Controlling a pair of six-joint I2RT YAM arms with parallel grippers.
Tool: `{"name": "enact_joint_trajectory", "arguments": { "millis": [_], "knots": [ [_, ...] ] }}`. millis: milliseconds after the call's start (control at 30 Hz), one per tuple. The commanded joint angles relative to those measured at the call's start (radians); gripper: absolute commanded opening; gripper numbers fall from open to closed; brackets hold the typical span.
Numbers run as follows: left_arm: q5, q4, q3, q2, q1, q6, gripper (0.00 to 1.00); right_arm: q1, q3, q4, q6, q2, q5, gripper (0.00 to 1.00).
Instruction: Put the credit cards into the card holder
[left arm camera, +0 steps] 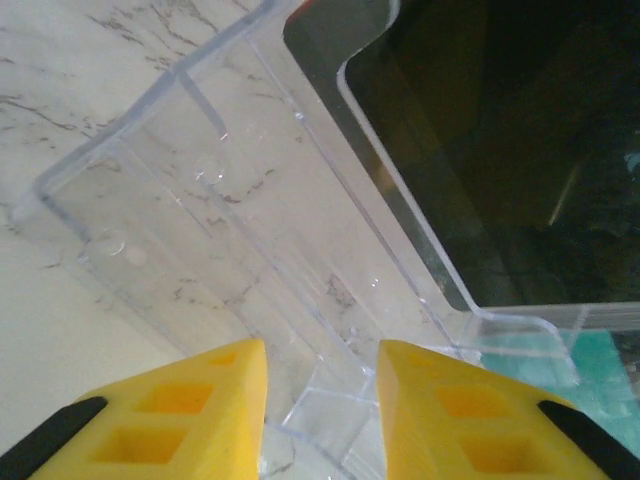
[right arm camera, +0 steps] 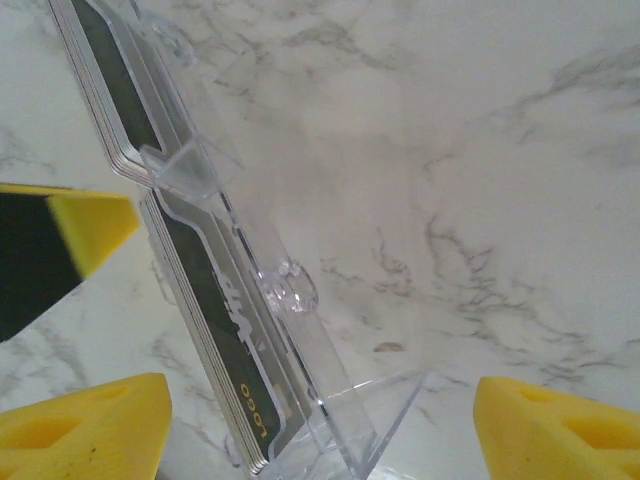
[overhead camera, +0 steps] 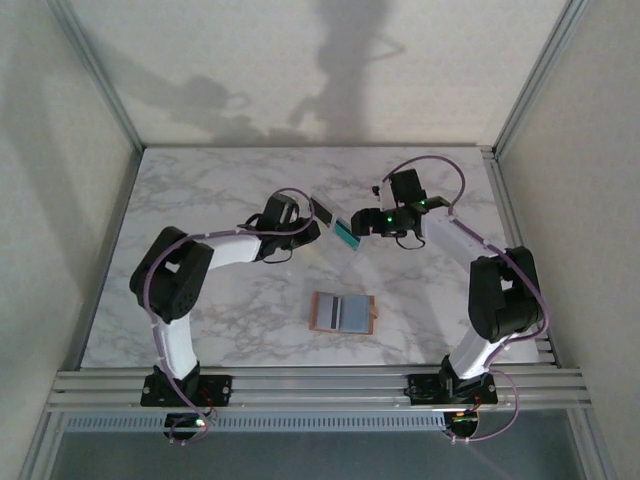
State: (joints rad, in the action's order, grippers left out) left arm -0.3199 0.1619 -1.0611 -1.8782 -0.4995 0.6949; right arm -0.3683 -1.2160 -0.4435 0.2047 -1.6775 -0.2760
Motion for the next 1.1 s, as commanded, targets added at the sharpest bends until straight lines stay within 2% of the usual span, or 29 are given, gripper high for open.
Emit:
{"name": "enact_joint_trajectory", "arguments": {
  "millis": [0,167,333,467,567,867,1067],
  "knots": [
    [0.026,-0.047,0.043,0.122,0.007,-0.034,0.35,-0.047,-0.124,-0.072,-0.122,-0.033,0.124,0.8],
    [0.048,-0.068,0.161,0.282,0.008,-0.016,0.39,-0.12,-0.284,-0.121,-0.268,-0.13,0.192,0.83],
    [0.077,-0.127,0.28,0.447,0.017,0.005,0.49,-0.188,-0.447,-0.17,-0.351,-0.263,0.247,0.83],
    [0.12,-0.211,0.345,0.564,0.04,0.021,0.57,-0.231,-0.579,-0.227,-0.385,-0.391,0.353,0.83],
    [0.143,-0.251,0.394,0.645,0.054,0.028,0.63,-0.249,-0.611,-0.219,-0.373,-0.434,0.422,0.83],
    [0.134,-0.285,0.499,0.782,0.064,0.041,0.66,-0.282,-0.641,-0.189,-0.421,-0.476,0.679,0.8],
    [0.128,-0.288,0.515,0.789,0.064,0.034,0.67,-0.287,-0.628,-0.157,-0.401,-0.453,0.728,0.76]
  ]
}}
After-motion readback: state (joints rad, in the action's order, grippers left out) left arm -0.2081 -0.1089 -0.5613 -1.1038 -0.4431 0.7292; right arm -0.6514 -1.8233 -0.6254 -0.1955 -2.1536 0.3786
